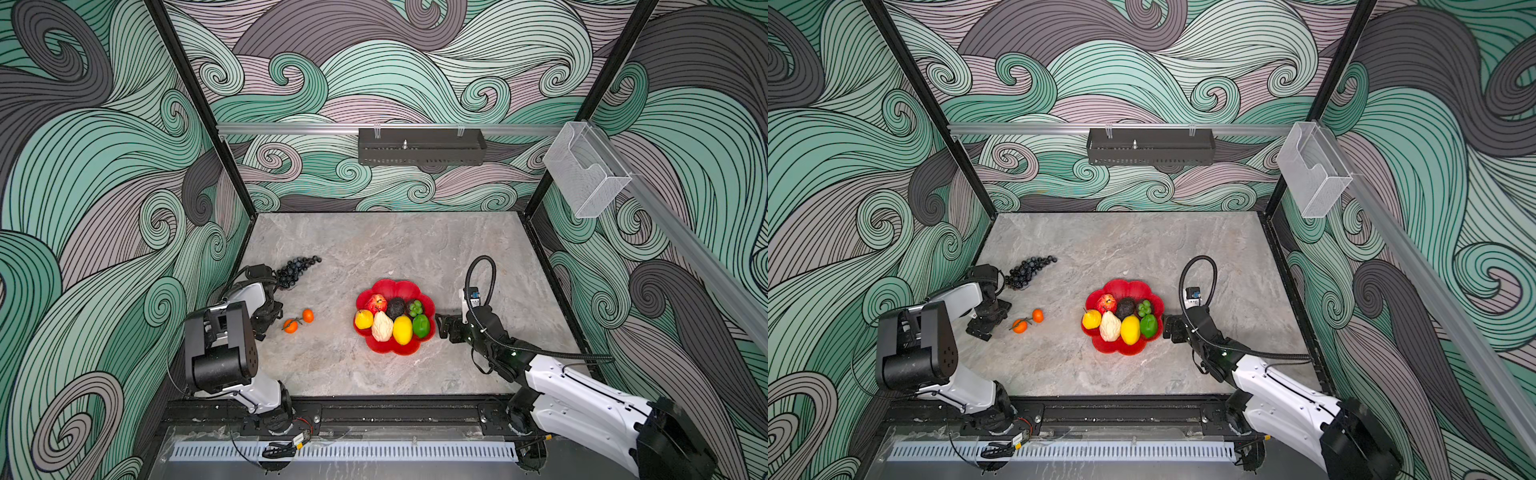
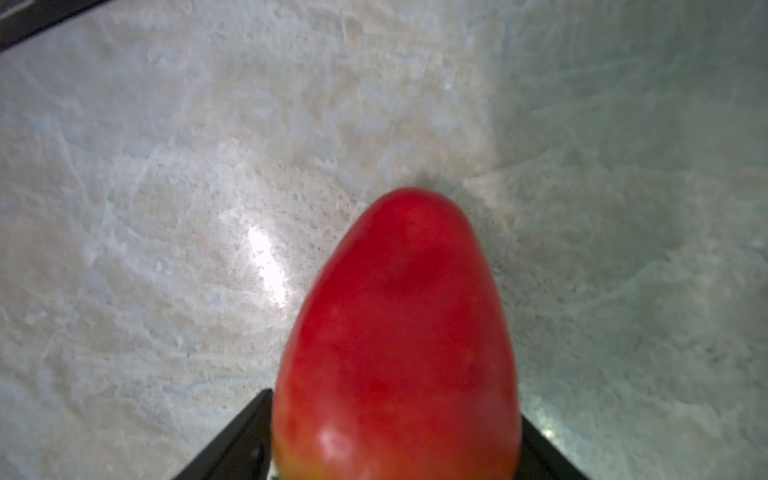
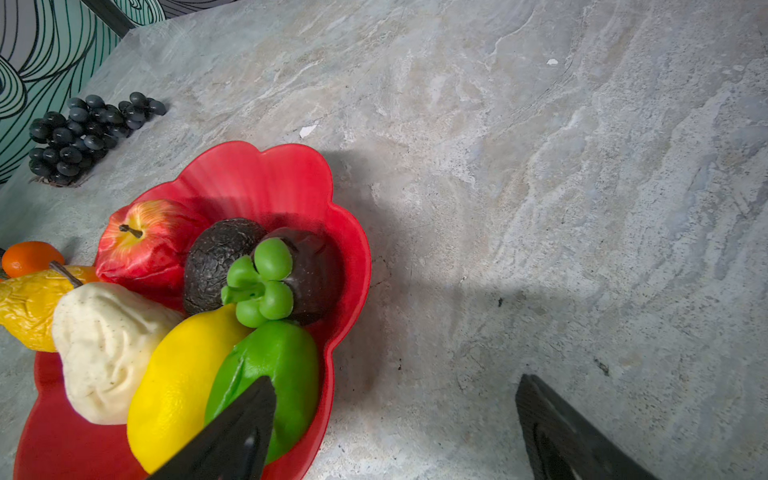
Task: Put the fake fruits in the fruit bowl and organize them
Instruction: 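Close the left gripper on the red strawberry and lift it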
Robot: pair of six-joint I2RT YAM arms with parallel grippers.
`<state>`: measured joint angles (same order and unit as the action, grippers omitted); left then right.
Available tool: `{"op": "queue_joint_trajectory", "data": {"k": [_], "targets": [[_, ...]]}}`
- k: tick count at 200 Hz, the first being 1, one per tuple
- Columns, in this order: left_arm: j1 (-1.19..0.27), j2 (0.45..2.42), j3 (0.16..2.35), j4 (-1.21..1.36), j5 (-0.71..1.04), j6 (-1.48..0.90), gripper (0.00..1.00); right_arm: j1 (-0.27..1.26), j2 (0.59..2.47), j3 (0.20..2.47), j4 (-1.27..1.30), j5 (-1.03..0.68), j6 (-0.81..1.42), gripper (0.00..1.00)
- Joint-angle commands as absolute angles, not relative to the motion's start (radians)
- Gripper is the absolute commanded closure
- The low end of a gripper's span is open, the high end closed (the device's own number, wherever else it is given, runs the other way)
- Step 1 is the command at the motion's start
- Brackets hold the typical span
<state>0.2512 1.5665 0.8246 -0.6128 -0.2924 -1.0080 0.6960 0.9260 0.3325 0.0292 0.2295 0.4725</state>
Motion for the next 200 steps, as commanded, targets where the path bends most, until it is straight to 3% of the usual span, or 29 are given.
{"op": "queue_joint_trajectory", "data": {"k": [1, 54, 90, 131, 170, 200], "targets": [[0.264, 1.549, 0.839, -0.625, -0.301, -1.016, 0.09, 0.690, 0.919, 0.355, 0.006, 0.255, 0.477, 0.09], [0.364, 1.607, 0.876, -0.603, -0.181, -1.014, 0.09, 0.691, 0.895, 0.350, -0.022, 0.246, 0.479, 0.08], [0.388, 1.610, 0.880, -0.584, -0.145, -1.002, 0.21, 0.690, 0.875, 0.346, -0.023, 0.245, 0.478, 0.08], [0.388, 1.593, 0.856, -0.566, -0.122, -1.000, 0.50, 0.691, 0.861, 0.344, -0.027, 0.241, 0.477, 0.08], [0.364, 1.492, 0.798, -0.540, -0.071, -1.020, 0.52, 0.690, 0.849, 0.352, -0.031, 0.230, 0.480, 0.08], [0.290, 1.276, 0.745, -0.545, -0.028, -1.069, 0.54, 0.690, 0.845, 0.377, -0.041, 0.163, 0.497, 0.09]]}}
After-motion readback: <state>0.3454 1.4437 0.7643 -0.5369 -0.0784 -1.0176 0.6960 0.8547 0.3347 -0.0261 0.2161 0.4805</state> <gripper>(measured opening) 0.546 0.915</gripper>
